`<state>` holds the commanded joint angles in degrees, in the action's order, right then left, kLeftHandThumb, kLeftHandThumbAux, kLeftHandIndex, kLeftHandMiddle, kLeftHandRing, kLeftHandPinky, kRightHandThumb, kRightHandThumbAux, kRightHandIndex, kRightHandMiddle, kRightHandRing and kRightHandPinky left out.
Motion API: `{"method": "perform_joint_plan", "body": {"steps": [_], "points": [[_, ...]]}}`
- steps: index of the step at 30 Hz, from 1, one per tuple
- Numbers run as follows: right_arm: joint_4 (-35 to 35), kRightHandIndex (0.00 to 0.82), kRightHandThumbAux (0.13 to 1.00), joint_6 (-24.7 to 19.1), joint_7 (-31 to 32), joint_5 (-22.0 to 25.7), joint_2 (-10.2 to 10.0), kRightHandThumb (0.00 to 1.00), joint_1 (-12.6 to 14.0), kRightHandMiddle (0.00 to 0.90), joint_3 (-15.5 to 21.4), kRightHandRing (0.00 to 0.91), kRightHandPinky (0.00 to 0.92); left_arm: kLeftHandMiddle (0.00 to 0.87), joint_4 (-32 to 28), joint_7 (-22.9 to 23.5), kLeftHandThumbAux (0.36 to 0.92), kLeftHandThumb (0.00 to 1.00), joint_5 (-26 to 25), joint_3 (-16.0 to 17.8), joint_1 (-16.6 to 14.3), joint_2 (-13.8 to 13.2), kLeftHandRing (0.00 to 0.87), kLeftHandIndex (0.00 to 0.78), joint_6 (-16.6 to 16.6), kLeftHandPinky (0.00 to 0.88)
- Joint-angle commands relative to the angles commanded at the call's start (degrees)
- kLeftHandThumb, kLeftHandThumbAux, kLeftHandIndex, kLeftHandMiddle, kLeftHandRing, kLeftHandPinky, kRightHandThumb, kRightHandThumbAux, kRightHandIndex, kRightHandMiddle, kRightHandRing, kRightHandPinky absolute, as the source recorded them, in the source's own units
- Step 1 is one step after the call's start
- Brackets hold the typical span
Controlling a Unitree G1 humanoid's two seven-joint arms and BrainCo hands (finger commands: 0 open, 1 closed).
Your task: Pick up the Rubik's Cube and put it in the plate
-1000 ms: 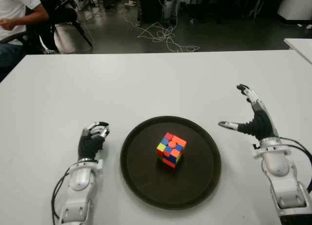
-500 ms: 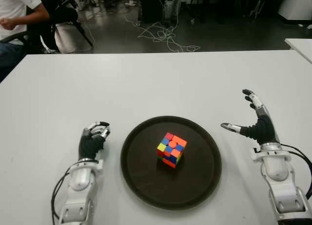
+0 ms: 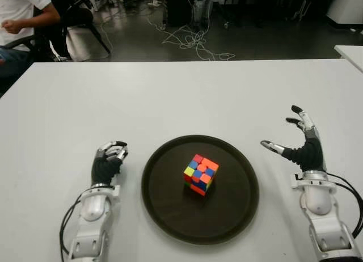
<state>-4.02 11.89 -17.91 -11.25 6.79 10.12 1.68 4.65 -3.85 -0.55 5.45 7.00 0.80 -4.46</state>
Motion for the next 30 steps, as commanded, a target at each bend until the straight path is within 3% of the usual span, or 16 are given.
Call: {"method": "perform_joint_plan", "body": {"steps": [5,12,17,25,30], "points": [[-1.7,0.413,0.82,1.4,-0.6,2.3,-0.7,0.015,-0.5,0.461,-0.3,0.456,0.426,0.82,-0.4,-0.2,0.704,0.71,0.2,-0.1,0.2,0.1,0.825,0.444,-0.1,0.817],[-0.8,0.51,0.831,-0.9,0.5,6.7,-1.3,0.103,0.7,0.549,-1.0,0.559,0.568,0.823,-1.0,-0.3,0.704,0.709,0.0,0.0,0.3,0.4,0.827,0.444,-1.0,0.818],[-1.0,0.582,0.847,-1.8,0.9,8.8,-1.3,0.131,1.3,0.68,-1.3,0.689,0.701,0.823,-1.6,-0.2,0.704,0.709,-0.1,0.0,0.5,0.3,0.826,0.444,-1.7,0.816],[-1.1,0.68,0.856,-3.9,-0.3,11.4,-2.9,0.07,2.3,0.798,-1.7,0.8,0.802,0.82,-0.9,-0.4,0.704,0.708,-0.1,0.4,0.2,0.3,0.825,0.444,-1.9,0.814],[-1.2,0.716,0.854,-4.3,-1.3,12.1,-3.2,0.095,2.4,0.823,-2.0,0.825,0.827,0.816,-0.8,-0.5,0.705,0.709,-0.1,0.4,0.1,0.4,0.82,0.444,-1.7,0.808]]}}
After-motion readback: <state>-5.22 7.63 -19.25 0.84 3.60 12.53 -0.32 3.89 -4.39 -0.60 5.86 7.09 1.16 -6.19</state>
